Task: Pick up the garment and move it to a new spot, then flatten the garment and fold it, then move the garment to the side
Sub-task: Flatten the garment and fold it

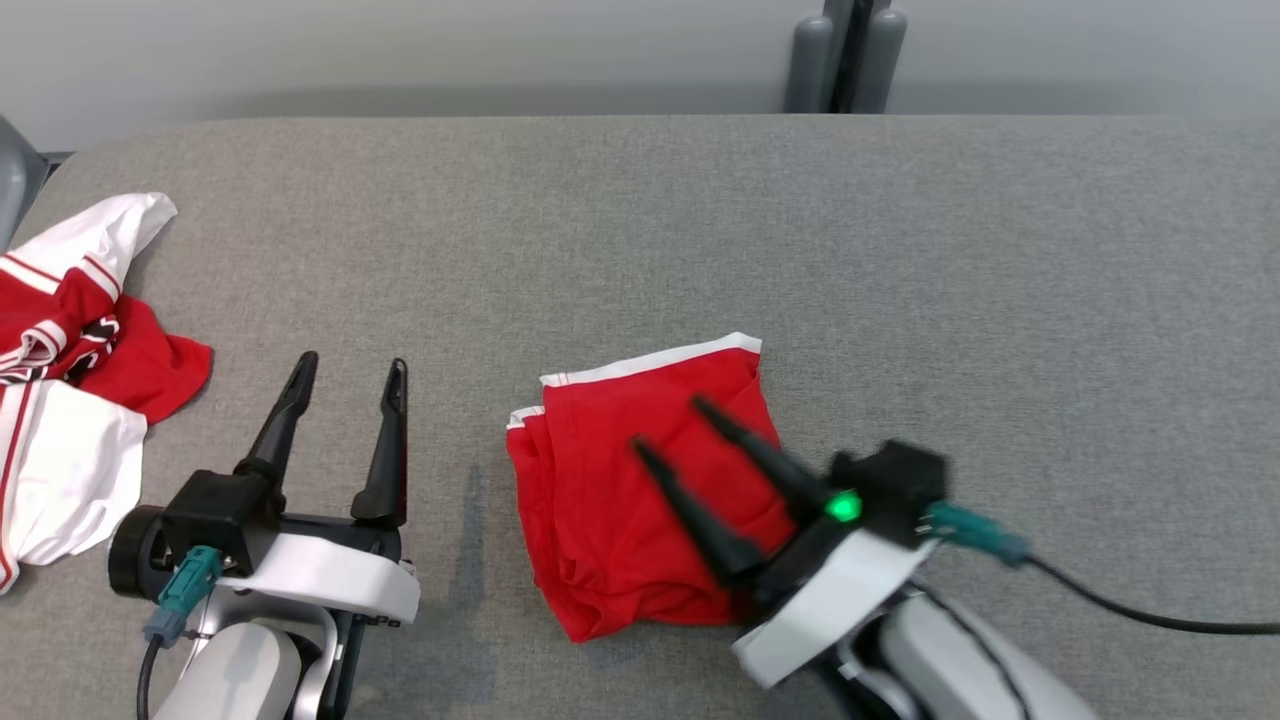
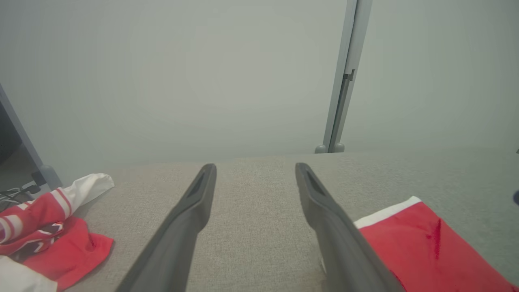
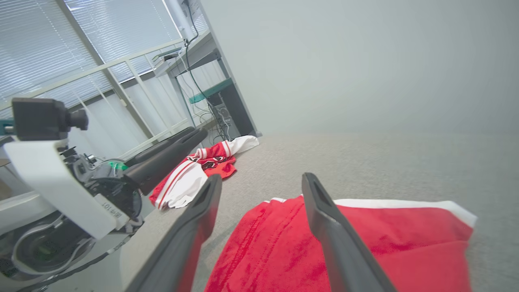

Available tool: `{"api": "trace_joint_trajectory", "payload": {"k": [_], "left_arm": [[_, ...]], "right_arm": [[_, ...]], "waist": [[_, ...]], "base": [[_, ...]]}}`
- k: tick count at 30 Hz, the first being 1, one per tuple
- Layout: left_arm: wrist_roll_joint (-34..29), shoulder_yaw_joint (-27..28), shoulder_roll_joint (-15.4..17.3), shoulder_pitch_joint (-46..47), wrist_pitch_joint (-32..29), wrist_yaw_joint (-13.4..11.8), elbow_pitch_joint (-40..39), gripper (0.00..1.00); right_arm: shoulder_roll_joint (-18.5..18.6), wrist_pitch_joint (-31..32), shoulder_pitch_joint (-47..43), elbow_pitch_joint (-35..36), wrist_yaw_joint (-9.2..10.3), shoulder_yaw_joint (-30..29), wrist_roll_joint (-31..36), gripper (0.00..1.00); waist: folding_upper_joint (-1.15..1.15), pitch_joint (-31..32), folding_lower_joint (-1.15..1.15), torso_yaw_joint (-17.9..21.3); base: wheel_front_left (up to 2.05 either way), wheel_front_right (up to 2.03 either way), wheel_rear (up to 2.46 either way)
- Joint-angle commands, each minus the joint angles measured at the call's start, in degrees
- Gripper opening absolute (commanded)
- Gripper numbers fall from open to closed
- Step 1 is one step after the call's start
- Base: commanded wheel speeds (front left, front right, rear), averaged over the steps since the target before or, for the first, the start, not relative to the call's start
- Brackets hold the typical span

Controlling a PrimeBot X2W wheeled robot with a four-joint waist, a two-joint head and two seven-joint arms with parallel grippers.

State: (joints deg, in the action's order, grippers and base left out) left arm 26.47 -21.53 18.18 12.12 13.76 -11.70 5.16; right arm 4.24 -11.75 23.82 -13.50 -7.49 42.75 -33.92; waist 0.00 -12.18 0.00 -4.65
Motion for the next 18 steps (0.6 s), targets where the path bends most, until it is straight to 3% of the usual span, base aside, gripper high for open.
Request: {"api": "trace_joint_trajectory", "payload": {"k": [1, 12, 18], "left_arm": [[0.50, 0.32, 0.38, -0.22, 0.32, -0.56, -0.10, 1.00], [1.45, 2.71, 1.62, -3.52, 0.50, -2.33, -2.46, 1.00], [1.07, 2.55, 2.64, -5.35, 0.40, -2.46, -3.78, 1.00]], "right_arm": [[1.01, -0.73, -1.00, 0.49, -0.01, -1.72, 1.03, 1.00], [2.68, 1.18, -10.96, 8.07, -0.01, -29.11, 12.87, 1.00], [2.74, 4.75, -16.43, 11.53, -0.01, -37.81, 16.61, 1.00]], "waist": [[0.00, 0.44, 0.00, 0.39], [0.00, 3.84, 0.00, 2.76], [0.00, 6.36, 0.00, 3.31]], "base": [[0.00, 0.00, 0.00], [0.00, 0.00, 0.00], [0.00, 0.00, 0.00]]}}
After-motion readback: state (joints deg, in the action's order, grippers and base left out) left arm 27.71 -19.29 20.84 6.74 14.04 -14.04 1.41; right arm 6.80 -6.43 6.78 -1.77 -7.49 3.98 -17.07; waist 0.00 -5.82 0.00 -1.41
